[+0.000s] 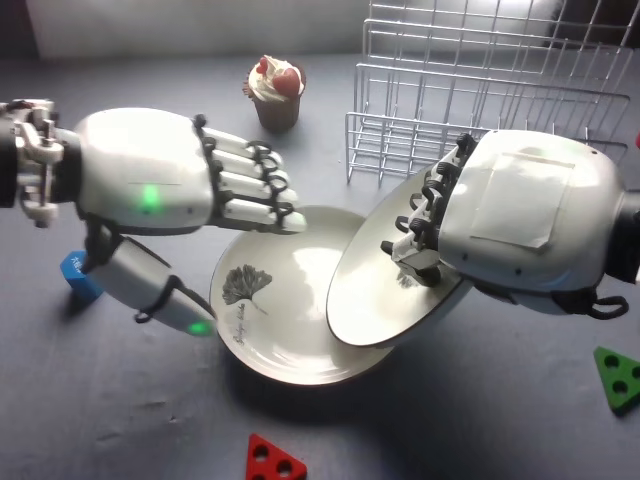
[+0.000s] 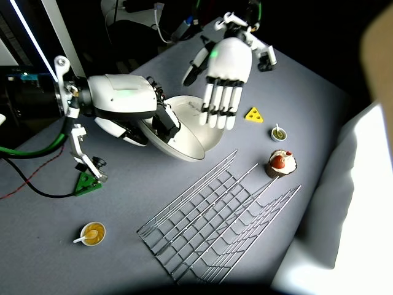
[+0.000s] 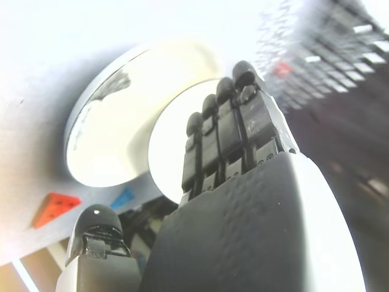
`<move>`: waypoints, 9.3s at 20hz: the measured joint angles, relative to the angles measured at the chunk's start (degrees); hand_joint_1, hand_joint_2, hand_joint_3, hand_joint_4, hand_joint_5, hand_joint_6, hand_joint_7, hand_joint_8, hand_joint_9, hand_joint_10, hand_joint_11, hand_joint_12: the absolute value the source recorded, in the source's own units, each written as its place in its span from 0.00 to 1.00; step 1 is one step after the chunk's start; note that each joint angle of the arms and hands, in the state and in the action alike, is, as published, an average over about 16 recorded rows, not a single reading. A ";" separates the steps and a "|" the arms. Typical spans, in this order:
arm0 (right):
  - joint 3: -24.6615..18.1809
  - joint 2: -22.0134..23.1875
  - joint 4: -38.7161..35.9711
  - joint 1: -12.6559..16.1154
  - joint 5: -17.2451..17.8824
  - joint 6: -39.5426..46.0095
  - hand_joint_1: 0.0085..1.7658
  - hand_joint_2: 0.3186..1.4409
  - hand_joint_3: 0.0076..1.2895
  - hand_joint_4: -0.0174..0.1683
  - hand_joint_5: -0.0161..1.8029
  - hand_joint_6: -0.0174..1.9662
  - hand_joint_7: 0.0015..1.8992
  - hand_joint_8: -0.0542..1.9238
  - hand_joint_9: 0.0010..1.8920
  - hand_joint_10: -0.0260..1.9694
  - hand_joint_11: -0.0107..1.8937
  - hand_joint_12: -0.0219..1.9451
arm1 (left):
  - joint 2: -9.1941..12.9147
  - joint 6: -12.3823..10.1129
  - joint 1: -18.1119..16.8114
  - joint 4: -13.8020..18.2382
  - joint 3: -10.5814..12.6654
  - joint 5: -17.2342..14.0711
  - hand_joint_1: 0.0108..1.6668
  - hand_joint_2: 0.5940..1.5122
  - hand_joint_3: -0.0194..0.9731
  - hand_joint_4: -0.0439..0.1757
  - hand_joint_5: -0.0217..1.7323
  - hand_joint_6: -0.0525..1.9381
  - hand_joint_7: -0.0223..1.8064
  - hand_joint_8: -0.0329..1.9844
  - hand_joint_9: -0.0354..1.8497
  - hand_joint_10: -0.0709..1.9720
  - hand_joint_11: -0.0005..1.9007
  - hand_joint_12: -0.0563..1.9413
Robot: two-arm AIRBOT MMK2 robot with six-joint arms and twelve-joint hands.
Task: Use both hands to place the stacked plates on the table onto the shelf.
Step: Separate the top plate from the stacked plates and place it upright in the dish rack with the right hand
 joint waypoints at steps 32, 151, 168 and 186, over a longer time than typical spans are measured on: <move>-3.81 12.28 11.64 16.98 -2.77 4.27 0.81 0.55 0.00 0.09 0.52 0.46 0.59 0.31 0.63 0.33 0.56 0.59 | 8.55 -0.84 2.52 -12.62 9.34 -10.26 0.00 0.52 0.02 0.21 0.11 0.03 0.13 0.02 0.13 0.04 0.11 0.04; 28.03 -5.89 52.94 28.36 -24.49 1.76 0.82 0.55 0.00 0.04 0.49 0.50 0.56 0.35 0.60 0.38 0.52 0.71 | 8.32 -3.67 2.34 -4.08 8.19 -3.03 0.01 0.55 0.02 0.21 0.11 0.03 0.13 0.02 0.13 0.04 0.11 0.04; 29.32 -7.22 54.12 25.92 -23.09 2.01 0.83 0.55 0.00 0.04 0.48 0.51 0.56 0.34 0.59 0.40 0.53 0.71 | 8.20 -3.57 2.86 -1.25 7.91 -1.76 0.01 0.55 0.02 0.21 0.11 0.03 0.13 0.02 0.14 0.04 0.11 0.04; 33.08 -10.21 54.57 21.82 -22.05 3.46 0.83 0.55 0.00 0.04 0.49 0.47 0.58 0.27 0.61 0.36 0.55 0.62 | 7.99 -3.58 2.85 -0.56 7.68 -1.46 0.01 0.55 0.02 0.21 0.10 0.03 0.12 0.02 0.13 0.04 0.12 0.04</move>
